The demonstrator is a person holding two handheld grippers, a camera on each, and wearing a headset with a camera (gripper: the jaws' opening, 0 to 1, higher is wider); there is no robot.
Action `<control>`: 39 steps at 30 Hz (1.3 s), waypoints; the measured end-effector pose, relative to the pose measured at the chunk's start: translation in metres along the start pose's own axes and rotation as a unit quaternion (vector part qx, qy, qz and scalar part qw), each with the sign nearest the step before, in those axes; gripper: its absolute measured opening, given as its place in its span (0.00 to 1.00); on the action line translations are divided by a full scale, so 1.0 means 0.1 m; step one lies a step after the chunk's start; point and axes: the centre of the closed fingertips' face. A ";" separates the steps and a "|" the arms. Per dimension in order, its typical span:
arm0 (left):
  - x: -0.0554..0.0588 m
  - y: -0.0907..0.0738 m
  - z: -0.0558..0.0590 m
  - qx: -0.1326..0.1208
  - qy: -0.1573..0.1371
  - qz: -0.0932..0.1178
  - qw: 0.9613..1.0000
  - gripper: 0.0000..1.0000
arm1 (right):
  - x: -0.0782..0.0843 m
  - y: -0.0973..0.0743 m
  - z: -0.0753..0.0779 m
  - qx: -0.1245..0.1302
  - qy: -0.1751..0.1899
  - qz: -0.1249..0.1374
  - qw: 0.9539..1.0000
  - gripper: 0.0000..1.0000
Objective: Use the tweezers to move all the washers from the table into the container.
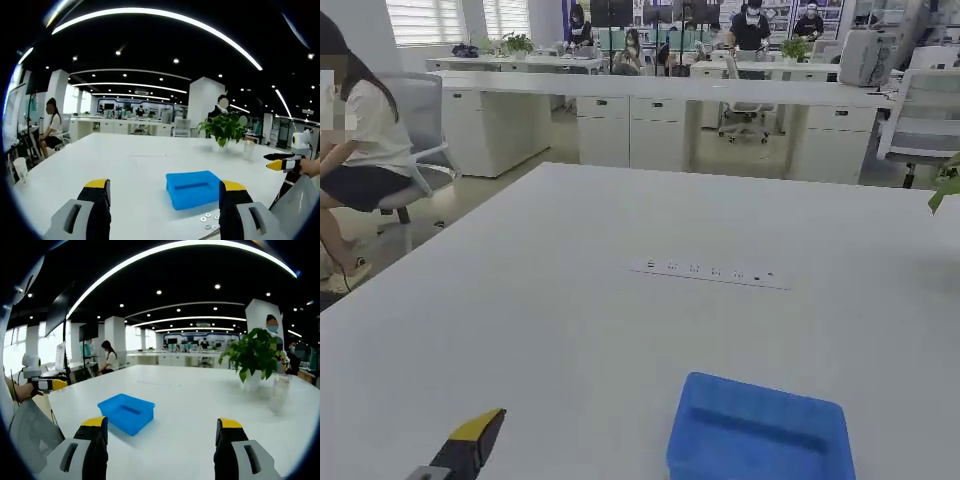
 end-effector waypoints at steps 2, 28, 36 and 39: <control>0.00 0.00 -0.01 -0.001 0.000 0.000 1.000 0.90 | -0.01 0.00 0.00 0.000 0.002 0.002 1.000 0.87; 0.00 -0.01 -0.01 -0.002 -0.002 -0.001 1.000 0.90 | 0.00 0.00 -0.01 0.001 -0.004 -0.001 1.000 0.86; 0.01 0.00 0.00 0.001 -0.003 -0.001 1.000 0.89 | 0.00 0.00 0.00 0.000 0.002 0.001 1.000 0.86; 0.02 0.00 -0.01 -0.001 -0.004 -0.003 1.000 0.89 | 0.01 0.00 0.01 0.000 0.001 -0.002 1.000 0.85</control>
Point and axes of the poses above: the centre of the closed fingertips' face, and the gripper's own axes: y roughly forward along the fingers, z roughly to its right, x roughly out of its underside, and after that the axes turned 15 degrees about y, right-handed
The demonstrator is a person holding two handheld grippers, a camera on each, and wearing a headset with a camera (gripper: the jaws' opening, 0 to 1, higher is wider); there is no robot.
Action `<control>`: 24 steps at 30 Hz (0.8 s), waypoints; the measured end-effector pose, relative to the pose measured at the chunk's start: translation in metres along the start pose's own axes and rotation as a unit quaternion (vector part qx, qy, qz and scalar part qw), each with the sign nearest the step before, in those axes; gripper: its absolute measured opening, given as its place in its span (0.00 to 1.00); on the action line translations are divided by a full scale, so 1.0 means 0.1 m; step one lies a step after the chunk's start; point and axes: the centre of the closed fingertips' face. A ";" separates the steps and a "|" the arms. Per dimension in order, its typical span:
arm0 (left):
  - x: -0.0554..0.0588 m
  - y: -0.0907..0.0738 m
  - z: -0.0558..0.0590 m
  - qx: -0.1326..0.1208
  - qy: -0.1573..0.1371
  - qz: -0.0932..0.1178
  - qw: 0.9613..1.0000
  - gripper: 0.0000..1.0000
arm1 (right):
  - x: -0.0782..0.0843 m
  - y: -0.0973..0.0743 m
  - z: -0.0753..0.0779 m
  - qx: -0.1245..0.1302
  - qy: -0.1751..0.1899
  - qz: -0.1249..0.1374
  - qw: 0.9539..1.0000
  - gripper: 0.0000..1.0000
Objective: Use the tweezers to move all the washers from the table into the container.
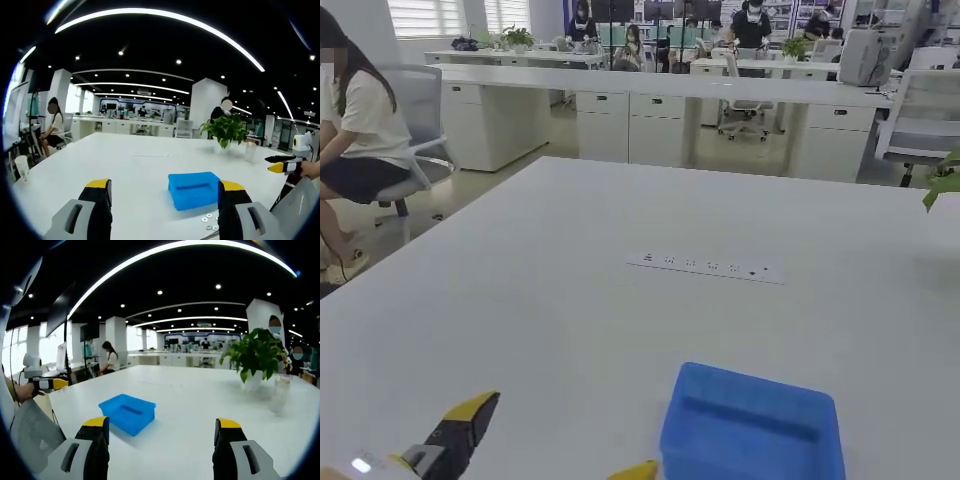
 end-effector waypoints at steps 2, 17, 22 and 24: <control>0.00 0.00 0.00 0.000 -0.001 0.001 1.000 0.89 | 0.00 0.00 0.00 0.000 0.001 0.000 1.000 0.85; 0.00 0.00 0.01 0.001 0.002 -0.002 1.000 0.88 | -0.02 -0.01 0.01 0.000 0.003 0.005 1.000 0.85; 0.01 0.00 0.00 0.001 -0.002 -0.002 1.000 0.89 | 0.01 0.00 -0.01 -0.004 -0.002 -0.001 1.000 0.85; 0.00 0.00 0.02 0.004 -0.003 0.000 1.000 0.89 | 0.01 0.00 -0.01 -0.005 -0.002 -0.003 1.000 0.85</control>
Point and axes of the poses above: the centre of the closed fingertips' face, and the gripper's own axes: y roughly forward along the fingers, z roughly to its right, x roughly out of its underside, and after that the axes turned 15 degrees about y, right-handed
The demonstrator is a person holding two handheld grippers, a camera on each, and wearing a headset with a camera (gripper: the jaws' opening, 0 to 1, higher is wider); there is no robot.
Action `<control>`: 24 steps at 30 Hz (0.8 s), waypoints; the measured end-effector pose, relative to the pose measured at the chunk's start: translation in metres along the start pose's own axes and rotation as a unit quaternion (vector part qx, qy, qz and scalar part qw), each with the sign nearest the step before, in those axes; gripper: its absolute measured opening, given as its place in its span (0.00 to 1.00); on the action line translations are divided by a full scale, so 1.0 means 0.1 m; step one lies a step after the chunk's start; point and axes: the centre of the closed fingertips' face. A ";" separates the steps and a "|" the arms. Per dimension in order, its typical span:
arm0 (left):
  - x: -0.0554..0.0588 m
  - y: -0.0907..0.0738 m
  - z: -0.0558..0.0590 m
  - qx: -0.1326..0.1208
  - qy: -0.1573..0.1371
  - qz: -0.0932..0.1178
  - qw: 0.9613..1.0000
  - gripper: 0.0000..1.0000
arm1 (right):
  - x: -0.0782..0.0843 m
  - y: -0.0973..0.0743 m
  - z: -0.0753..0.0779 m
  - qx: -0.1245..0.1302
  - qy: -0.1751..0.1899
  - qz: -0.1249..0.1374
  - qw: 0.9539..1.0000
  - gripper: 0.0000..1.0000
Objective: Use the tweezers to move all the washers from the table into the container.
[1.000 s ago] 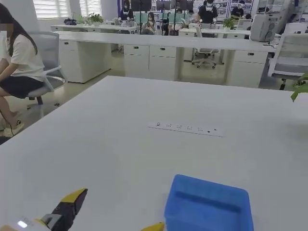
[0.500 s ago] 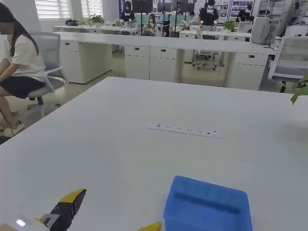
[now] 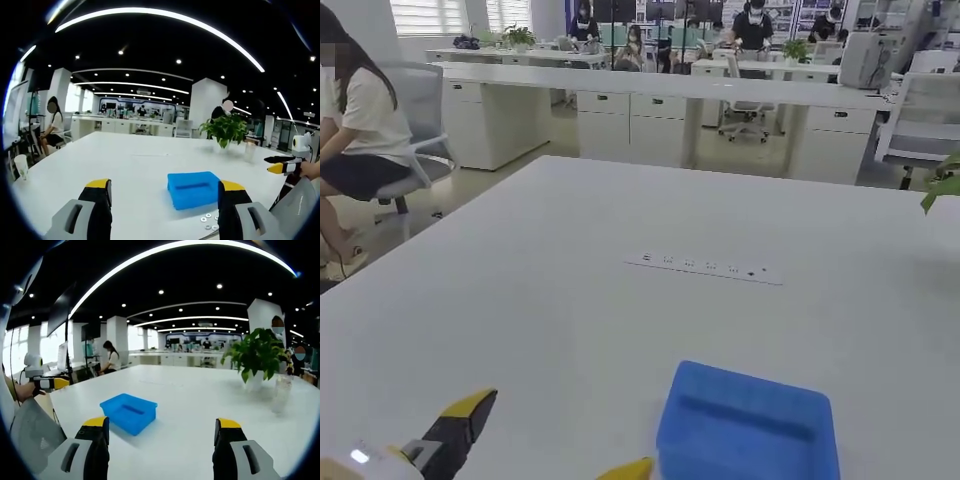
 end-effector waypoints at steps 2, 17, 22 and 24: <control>0.02 0.01 0.01 0.002 0.003 -0.006 1.000 0.89 | 0.01 0.00 0.00 0.000 0.001 -0.001 1.000 0.85; 0.04 0.02 0.02 0.009 0.002 -0.010 1.000 0.87 | 0.04 0.02 0.00 0.001 0.002 -0.009 1.000 0.85; 0.25 0.02 0.15 0.066 -0.008 -0.070 0.995 0.82 | 0.22 0.03 0.00 0.001 -0.011 -0.065 0.998 0.75; 0.36 0.01 0.28 0.112 -0.030 -0.104 0.988 0.78 | 0.33 0.01 -0.03 -0.001 -0.031 -0.109 0.994 0.67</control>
Point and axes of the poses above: the centre of the closed fingertips' face, and the gripper's own axes: y roughly forward along the fingers, z roughly to its right, x roughly out of its underside, and after that the axes turned 15 degrees about y, right-handed
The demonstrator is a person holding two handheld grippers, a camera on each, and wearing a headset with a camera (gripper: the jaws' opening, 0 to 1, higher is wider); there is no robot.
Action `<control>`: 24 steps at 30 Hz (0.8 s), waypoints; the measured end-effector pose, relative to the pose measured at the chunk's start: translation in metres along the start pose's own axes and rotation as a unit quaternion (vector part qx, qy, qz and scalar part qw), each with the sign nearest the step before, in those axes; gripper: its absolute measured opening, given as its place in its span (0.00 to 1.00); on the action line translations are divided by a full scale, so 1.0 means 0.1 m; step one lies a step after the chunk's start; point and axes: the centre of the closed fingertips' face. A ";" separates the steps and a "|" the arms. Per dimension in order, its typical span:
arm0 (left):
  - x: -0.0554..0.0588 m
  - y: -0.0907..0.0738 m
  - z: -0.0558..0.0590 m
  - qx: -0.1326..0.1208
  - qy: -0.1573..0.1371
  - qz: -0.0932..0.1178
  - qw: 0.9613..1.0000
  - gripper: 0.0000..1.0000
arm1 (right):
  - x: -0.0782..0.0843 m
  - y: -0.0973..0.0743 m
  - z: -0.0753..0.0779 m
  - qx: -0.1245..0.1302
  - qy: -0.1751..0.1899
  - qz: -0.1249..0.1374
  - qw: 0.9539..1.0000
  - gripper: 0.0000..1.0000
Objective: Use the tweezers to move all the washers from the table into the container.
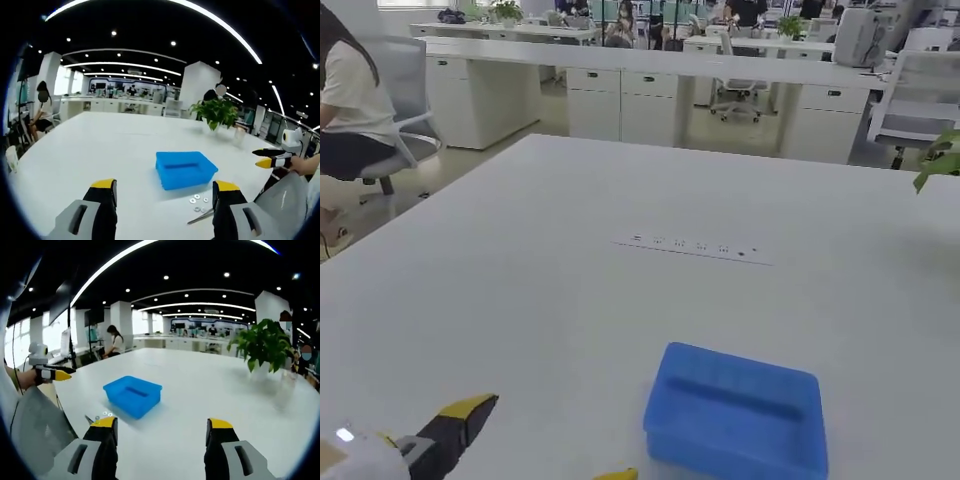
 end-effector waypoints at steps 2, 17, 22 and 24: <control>0.07 0.02 0.13 0.047 -0.009 -0.028 0.998 0.68 | 0.06 -0.02 0.02 -0.009 -0.037 -0.032 0.999 0.49; 0.63 0.24 0.71 0.275 0.154 -0.177 0.933 0.30 | 0.13 0.33 -0.73 -0.136 -0.058 -0.114 0.982 0.17; 0.72 0.33 0.76 0.306 0.195 -0.199 0.911 0.23 | 0.35 0.48 -0.91 -0.169 -0.069 -0.155 0.971 0.12; 0.78 0.36 0.77 0.316 0.215 -0.214 0.899 0.20 | 0.43 0.50 -1.00 -0.181 -0.073 -0.168 0.966 0.12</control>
Point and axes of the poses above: the centre of the closed fingertips' face, and the gripper's own axes: y roughly forward along the fingers, z roughly to its right, x roughly out of its underside, and after that the axes turned 15 degrees about y, right-handed
